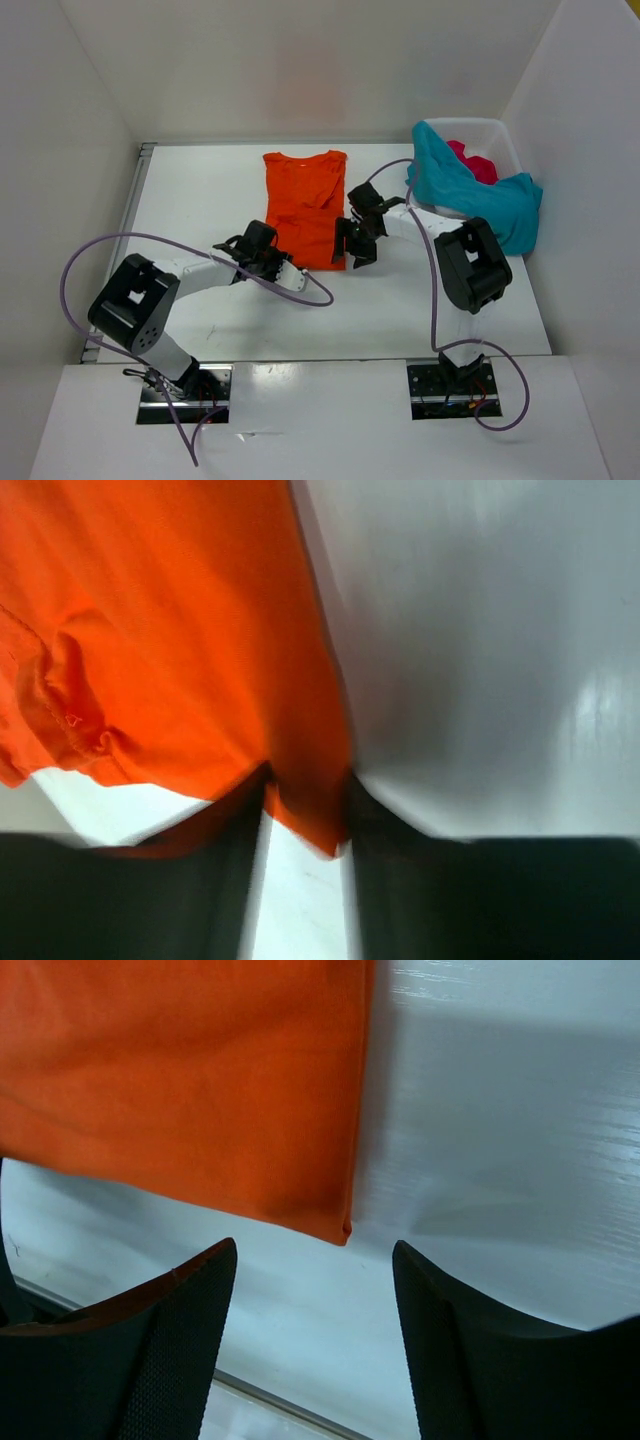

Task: Fold and stack the t-shirts
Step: Grab one side of the 2/3 rectangular tshirt with both arms

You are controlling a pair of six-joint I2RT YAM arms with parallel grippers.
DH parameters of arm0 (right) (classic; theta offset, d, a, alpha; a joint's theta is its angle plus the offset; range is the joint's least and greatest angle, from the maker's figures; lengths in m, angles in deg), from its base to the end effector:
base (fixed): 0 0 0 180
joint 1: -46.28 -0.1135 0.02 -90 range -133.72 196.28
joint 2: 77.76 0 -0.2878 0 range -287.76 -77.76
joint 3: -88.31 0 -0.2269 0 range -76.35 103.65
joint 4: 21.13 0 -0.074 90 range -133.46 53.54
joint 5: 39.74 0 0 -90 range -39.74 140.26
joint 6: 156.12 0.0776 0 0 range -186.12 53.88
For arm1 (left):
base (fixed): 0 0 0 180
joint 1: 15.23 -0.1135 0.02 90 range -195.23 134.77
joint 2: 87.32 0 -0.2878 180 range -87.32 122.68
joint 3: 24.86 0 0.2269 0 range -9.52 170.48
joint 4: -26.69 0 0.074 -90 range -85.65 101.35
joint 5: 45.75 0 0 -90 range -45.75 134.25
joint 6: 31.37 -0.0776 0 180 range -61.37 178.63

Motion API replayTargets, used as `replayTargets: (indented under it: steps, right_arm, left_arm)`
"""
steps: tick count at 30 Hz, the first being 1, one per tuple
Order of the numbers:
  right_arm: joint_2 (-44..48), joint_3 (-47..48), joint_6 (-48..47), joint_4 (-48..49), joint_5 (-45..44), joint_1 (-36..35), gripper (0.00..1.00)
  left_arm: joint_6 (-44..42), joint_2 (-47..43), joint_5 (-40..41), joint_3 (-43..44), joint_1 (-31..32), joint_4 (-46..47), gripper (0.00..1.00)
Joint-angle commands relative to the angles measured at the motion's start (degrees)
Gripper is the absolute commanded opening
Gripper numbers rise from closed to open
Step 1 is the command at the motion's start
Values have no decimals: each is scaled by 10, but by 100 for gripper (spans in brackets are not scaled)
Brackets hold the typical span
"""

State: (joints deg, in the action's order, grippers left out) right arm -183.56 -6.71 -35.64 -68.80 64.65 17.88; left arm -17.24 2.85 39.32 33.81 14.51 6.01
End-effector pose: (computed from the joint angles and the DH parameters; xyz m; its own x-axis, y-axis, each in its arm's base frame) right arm 0.3120 0.1906 0.1710 -0.9796 0.0289 -0.1987 -0.0510 0.9214 0.3852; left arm 0.2633 -0.1581 0.1632 0.3562 0.9092 -0.2155 0.7970 -0.1752 0.5781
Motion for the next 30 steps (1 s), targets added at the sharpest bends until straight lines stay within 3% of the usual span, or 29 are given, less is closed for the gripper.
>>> replayTargets:
  steps: [1,7,14,18,19,21,30]
  right_arm:
    - [-16,-8,21,25,5,-5,68]
    - [-34,-14,27,32,5,-5,54]
    - [-66,-12,37,51,5,-5,54]
    - [-80,-5,48,61,5,-5,32]
    - [-80,-5,49,61,5,-5,16]
    - [-80,-11,49,67,5,-5,0]
    - [-2,-50,32,35,11,6,0]
  left_arm:
    - [41,17,-19,16,1,-2,34]
    - [62,17,-14,16,1,-2,17]
    - [80,11,-14,11,1,3,8]
    - [86,11,-14,11,1,3,5]
    - [92,6,-14,11,1,3,3]
    - [98,6,-14,11,1,3,0]
    - [186,-25,-24,42,1,-122,0]
